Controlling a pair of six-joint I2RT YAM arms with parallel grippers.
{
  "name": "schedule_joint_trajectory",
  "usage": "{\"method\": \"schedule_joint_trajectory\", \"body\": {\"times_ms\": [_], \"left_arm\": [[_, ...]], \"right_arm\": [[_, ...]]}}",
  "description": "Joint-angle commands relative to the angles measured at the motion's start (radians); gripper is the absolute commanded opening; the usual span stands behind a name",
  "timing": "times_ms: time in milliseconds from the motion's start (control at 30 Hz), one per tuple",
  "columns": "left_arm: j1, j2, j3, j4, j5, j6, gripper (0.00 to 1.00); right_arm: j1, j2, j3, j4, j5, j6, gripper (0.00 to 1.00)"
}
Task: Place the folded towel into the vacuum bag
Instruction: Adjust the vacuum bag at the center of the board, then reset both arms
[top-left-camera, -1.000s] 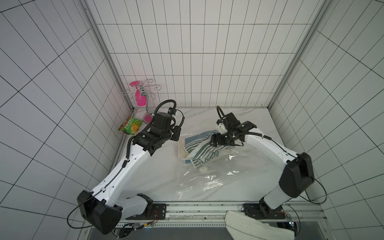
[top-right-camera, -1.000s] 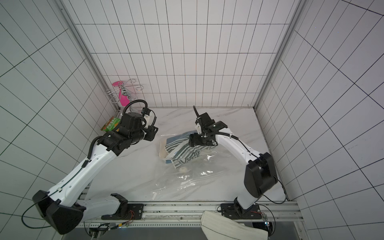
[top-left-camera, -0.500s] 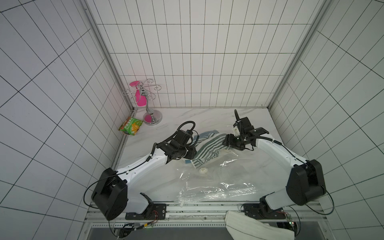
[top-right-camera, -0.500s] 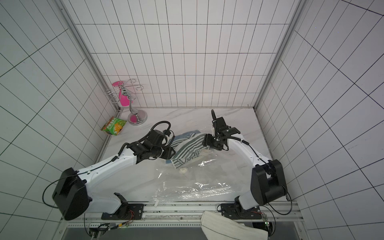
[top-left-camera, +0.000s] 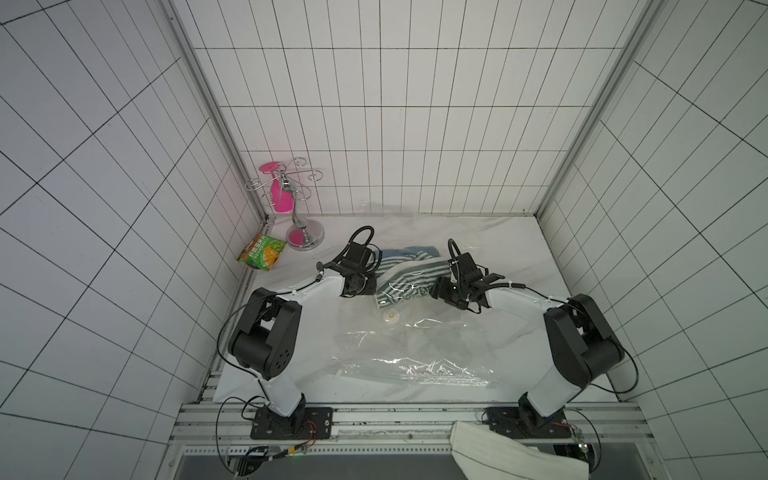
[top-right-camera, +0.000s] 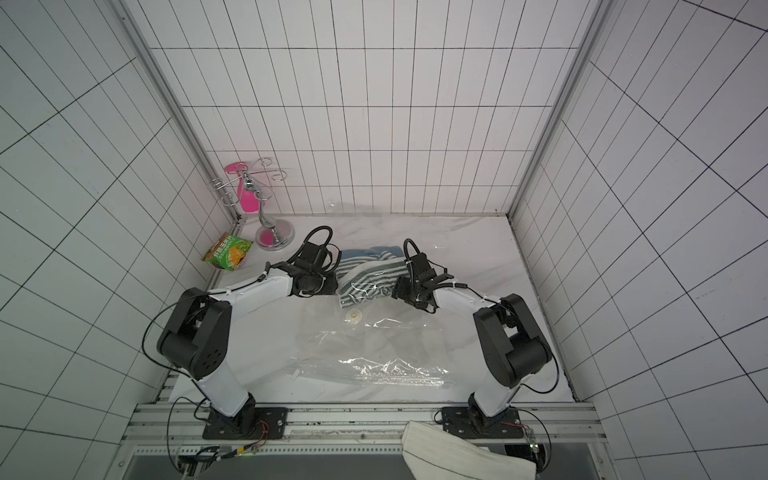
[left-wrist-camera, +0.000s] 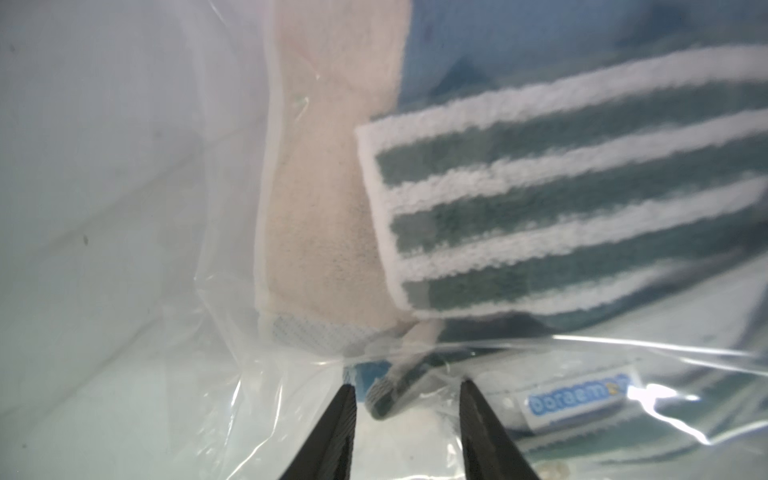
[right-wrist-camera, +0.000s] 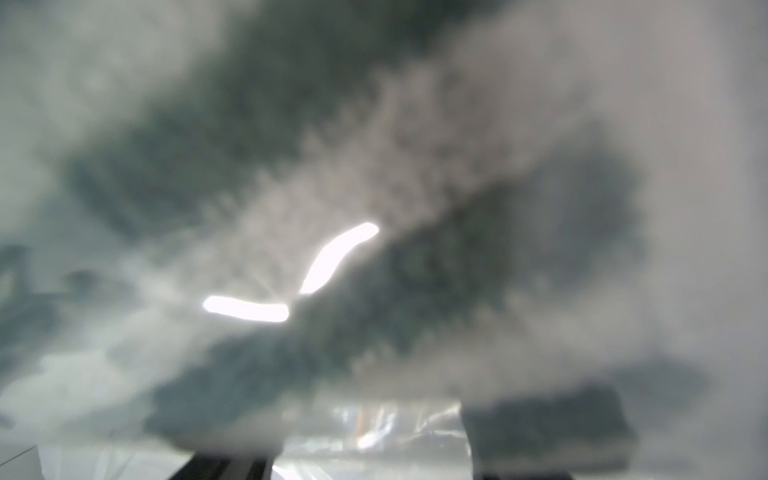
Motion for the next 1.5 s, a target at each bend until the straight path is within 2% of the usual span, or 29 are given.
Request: {"method": "schedule_joint_trajectory", "body": {"times_ms": [0,67,133,267,400,500,533,600,633,700,733,833,933,1033,1133,1267,1300,1333,1400,1467], "left_arm": [[-0.008,0.017,0.064,-0.022,0.0,0.017,0.43],[-0.017,-0.048,0.028,-0.048,0.041,0.001,0.43],[-0.013,-0.159,-0.041,-0.062,0.051,-0.009,0.43],[0.014,-0.42,-0.137,-0.076,-0.022,0.019,0.46],[0.016,-0.604,-0.171,-0.008,-0.148,0.124,0.5],[0.016,-0.724,-0.237,0.128,-0.288,0.18,0.56],[0.016,-0.759,-0.285,0.212,-0.343,0.214,0.61],[0.016,-0.812,-0.397,0.414,-0.429,0.317,0.78],[0.017,-0.826,-0.453,0.516,-0.49,0.368,0.9],[0.044,-0.81,-0.518,0.653,-0.641,0.408,0.93],[0.069,-0.799,-0.531,0.679,-0.692,0.398,0.93],[0.212,-0.781,-0.568,0.693,-0.729,0.267,0.93],[0.319,-0.746,-0.616,0.748,-0.705,0.16,0.92],[0.346,-0.637,-0.694,0.923,-0.692,0.153,0.93],[0.356,-0.546,-0.753,1.091,-0.587,0.197,0.93],[0.452,-0.433,-0.779,1.297,-0.334,0.205,0.94],[0.505,-0.418,-0.771,1.319,-0.206,0.172,0.94],[0.559,-0.405,-0.755,1.314,-0.096,0.131,0.97],[0.622,-0.3,-0.74,1.452,0.038,0.091,0.98],[0.634,-0.227,-0.758,1.579,0.14,0.01,0.99]], "right_arm": [[-0.057,0.093,0.097,-0.012,-0.015,-0.038,0.69],[-0.076,0.072,0.114,-0.059,-0.077,-0.088,0.69],[-0.073,-0.003,0.107,-0.12,-0.078,-0.145,0.71],[-0.074,-0.169,0.117,-0.279,-0.077,-0.266,0.81],[-0.076,-0.349,0.081,-0.355,0.076,-0.335,0.85],[-0.076,-0.546,-0.041,-0.213,0.265,-0.43,0.9],[-0.077,-0.616,-0.109,-0.112,0.343,-0.474,0.94],[-0.08,-0.711,-0.262,0.121,0.519,-0.59,0.99],[-0.083,-0.732,-0.32,0.215,0.612,-0.652,0.99],[-0.096,-0.738,-0.4,0.37,0.786,-0.72,0.99],[-0.116,-0.726,-0.42,0.416,0.825,-0.721,0.99],[-0.251,-0.69,-0.506,0.541,0.828,-0.646,0.99],[-0.393,-0.669,-0.58,0.589,0.72,-0.519,0.99],[-0.413,-0.57,-0.598,0.683,0.636,-0.548,0.99],[-0.411,-0.449,-0.593,0.785,0.643,-0.552,0.99],[-0.411,-0.301,-0.657,1.08,0.592,-0.629,0.98],[-0.411,-0.265,-0.681,1.172,0.583,-0.638,0.99],[-0.411,-0.255,-0.689,1.198,0.559,-0.652,0.99],[-0.414,-0.26,-0.664,1.116,0.441,-0.676,0.98],[-0.421,-0.145,-0.67,1.284,0.378,-0.721,0.99]]}}
